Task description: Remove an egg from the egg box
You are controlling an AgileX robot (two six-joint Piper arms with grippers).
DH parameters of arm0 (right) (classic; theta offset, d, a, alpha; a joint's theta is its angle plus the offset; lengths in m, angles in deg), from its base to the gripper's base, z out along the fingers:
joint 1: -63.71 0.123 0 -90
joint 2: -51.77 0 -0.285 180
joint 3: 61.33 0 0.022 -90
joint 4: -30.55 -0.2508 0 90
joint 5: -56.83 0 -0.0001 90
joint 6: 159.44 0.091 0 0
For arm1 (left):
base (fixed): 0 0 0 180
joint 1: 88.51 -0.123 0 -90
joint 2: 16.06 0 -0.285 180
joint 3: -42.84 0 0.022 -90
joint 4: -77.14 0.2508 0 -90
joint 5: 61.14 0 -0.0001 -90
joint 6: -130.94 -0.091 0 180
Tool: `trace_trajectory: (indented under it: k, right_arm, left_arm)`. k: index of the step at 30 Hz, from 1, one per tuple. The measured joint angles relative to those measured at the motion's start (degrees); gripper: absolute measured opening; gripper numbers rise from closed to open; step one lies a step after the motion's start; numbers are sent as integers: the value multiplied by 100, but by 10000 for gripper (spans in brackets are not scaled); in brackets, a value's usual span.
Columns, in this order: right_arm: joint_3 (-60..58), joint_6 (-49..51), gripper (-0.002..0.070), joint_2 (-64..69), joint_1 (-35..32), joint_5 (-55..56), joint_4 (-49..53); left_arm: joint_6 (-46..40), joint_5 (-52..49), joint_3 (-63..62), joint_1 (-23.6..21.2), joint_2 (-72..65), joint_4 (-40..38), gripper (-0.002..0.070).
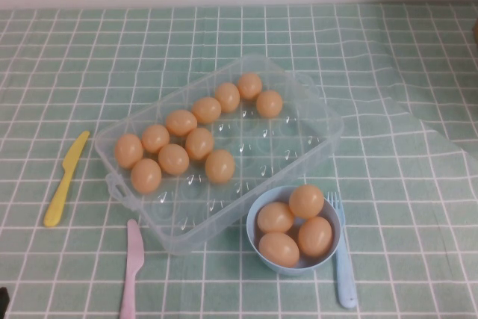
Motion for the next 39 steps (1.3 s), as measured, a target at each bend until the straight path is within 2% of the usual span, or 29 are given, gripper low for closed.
trace_trajectory:
  k: [6, 17, 27, 32, 39]
  right_arm:
    - [0, 0, -18, 0, 0, 0, 0]
    - [0, 0, -18, 0, 0, 0, 0]
    - [0, 0, -18, 0, 0, 0, 0]
    - [0, 0, -18, 0, 0, 0, 0]
    - [0, 0, -18, 0, 0, 0, 0]
  left_arm:
    - [53, 316, 0, 0, 0, -369, -5]
    - [820, 902, 0, 0, 0, -2321, -5]
    - [1071, 1212, 0, 0, 0, -2733, -5]
    - [1107, 677, -521, 0, -326, -2732, -5]
    - [605, -584, -1829, 0, -1816, -2721, -5]
